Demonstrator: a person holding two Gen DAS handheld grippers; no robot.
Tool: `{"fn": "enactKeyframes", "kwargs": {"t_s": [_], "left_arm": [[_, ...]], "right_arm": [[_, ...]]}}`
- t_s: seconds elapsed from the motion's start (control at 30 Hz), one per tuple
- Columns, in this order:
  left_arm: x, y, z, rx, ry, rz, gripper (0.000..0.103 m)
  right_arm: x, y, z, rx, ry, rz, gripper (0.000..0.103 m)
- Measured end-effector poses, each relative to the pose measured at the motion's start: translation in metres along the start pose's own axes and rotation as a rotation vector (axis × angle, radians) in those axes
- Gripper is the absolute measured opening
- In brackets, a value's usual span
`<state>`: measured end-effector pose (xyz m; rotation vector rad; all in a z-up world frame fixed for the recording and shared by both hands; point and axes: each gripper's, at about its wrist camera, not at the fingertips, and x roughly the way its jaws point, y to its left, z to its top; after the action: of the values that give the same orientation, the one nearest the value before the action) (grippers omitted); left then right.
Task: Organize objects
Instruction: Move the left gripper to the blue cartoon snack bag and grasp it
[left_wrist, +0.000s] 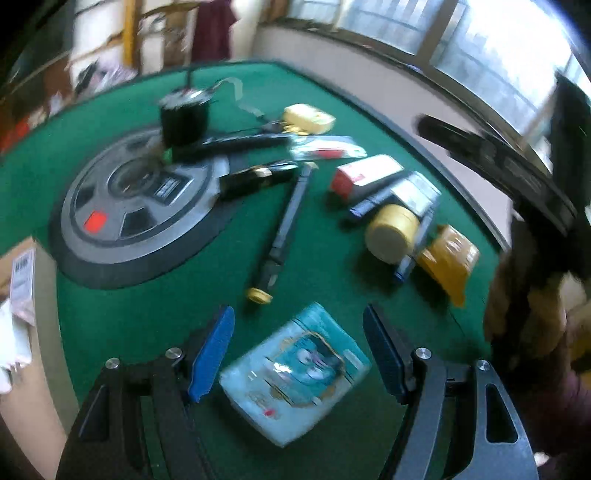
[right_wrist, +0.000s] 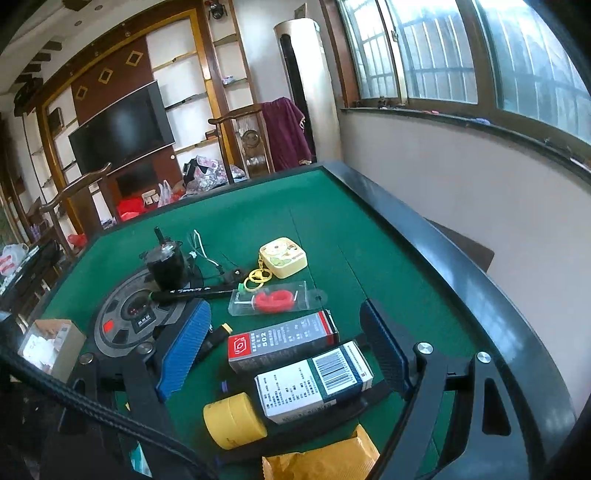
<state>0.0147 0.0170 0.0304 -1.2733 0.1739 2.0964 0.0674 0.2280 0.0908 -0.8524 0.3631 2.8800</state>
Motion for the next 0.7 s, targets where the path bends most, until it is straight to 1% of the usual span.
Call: {"fn": "enactKeyframes", "kwargs": {"t_s": [0.1, 0.2, 0.33, 0.4, 0.47, 0.5, 0.57, 0.6, 0.63, 0.67, 0.7], "left_arm": [[-0.004, -0.010, -0.008, 0.063, 0.009, 0.006, 0.066], [0.003, -0.015, -0.012, 0.127, 0.023, 0.066, 0.066], [0.011, -0.025, -0.016, 0.177, 0.013, 0.102, 0.066], [0.019, -0.035, -0.017, 0.216, 0.034, 0.119, 0.066], [0.021, -0.046, -0.023, 0.270, 0.010, 0.135, 0.067], [0.021, -0.052, -0.025, 0.285, 0.006, 0.142, 0.067], [0.021, -0.055, -0.026, 0.270, 0.000, 0.164, 0.067], [0.019, -0.055, -0.026, 0.245, -0.003, 0.165, 0.062], [0.018, -0.053, -0.027, 0.207, -0.009, 0.149, 0.048], [0.016, -0.051, -0.028, 0.173, -0.019, 0.145, 0.044], [0.014, -0.050, -0.029, 0.153, -0.029, 0.158, 0.041]], "right_arm": [[0.002, -0.006, 0.001, 0.025, 0.012, 0.001, 0.083], [0.005, -0.012, 0.002, 0.051, 0.023, 0.006, 0.083], [0.008, -0.018, 0.002, 0.075, 0.041, 0.008, 0.083], [0.010, -0.019, 0.002, 0.076, 0.046, 0.005, 0.083], [0.011, -0.019, 0.002, 0.074, 0.051, 0.001, 0.083], [0.012, -0.019, 0.002, 0.073, 0.055, 0.001, 0.083], [0.013, -0.018, 0.002, 0.068, 0.058, -0.002, 0.083], [0.013, -0.018, 0.002, 0.066, 0.058, -0.005, 0.083], [0.013, -0.018, 0.002, 0.065, 0.060, -0.006, 0.083], [0.014, -0.019, 0.002, 0.066, 0.062, -0.005, 0.083], [0.014, -0.020, 0.002, 0.068, 0.063, -0.005, 0.083]]}}
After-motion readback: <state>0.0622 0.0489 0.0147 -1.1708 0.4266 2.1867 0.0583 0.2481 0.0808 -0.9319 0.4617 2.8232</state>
